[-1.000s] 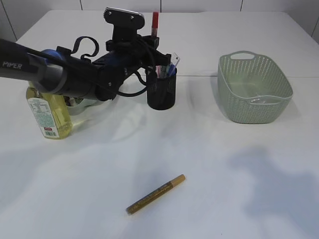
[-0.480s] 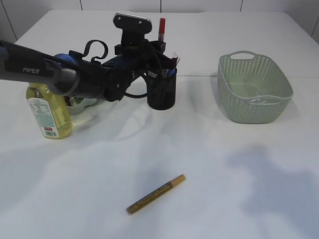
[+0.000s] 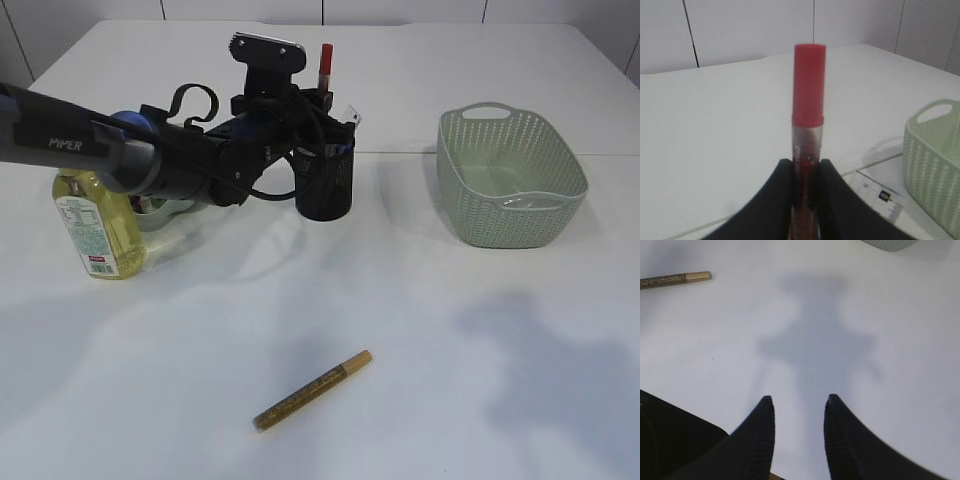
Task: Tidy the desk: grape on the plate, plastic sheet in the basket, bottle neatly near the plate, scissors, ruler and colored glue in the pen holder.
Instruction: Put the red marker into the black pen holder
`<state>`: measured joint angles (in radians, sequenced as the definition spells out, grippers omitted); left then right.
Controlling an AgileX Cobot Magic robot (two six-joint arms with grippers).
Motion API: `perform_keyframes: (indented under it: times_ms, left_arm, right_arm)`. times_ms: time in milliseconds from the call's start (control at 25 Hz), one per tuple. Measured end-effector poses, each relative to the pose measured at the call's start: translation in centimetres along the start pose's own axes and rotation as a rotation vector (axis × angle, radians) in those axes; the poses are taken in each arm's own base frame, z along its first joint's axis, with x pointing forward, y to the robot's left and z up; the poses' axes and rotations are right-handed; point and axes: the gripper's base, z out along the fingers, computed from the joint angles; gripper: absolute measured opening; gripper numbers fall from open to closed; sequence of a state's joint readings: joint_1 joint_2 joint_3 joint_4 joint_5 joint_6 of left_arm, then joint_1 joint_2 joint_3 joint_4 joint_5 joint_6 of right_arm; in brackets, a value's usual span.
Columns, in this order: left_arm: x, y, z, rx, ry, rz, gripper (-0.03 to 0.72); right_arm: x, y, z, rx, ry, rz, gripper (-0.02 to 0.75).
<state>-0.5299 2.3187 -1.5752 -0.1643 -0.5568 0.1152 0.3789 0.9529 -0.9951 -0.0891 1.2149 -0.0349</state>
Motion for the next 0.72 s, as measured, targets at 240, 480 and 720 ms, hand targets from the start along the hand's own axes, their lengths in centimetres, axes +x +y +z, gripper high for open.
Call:
perform_keyframes:
  times_ms: [240, 480, 720]
  left_arm:
    - [0.4, 0.0, 0.0, 0.005, 0.039, 0.001, 0.193]
    - [1.0, -0.1, -0.1, 0.014, 0.115, -0.001, 0.267]
    - [-0.9, -0.3, -0.7, 0.027, 0.163, -0.005, 0.271]
  right_arm:
    - [-0.1, 0.0, 0.0, 0.001, -0.014, 0.000, 0.279]
    - [-0.2, 0.0, 0.0, 0.001, -0.025, 0.000, 0.279]
    - [-0.3, 0.0, 0.0, 0.002, -0.032, 0.000, 0.279]
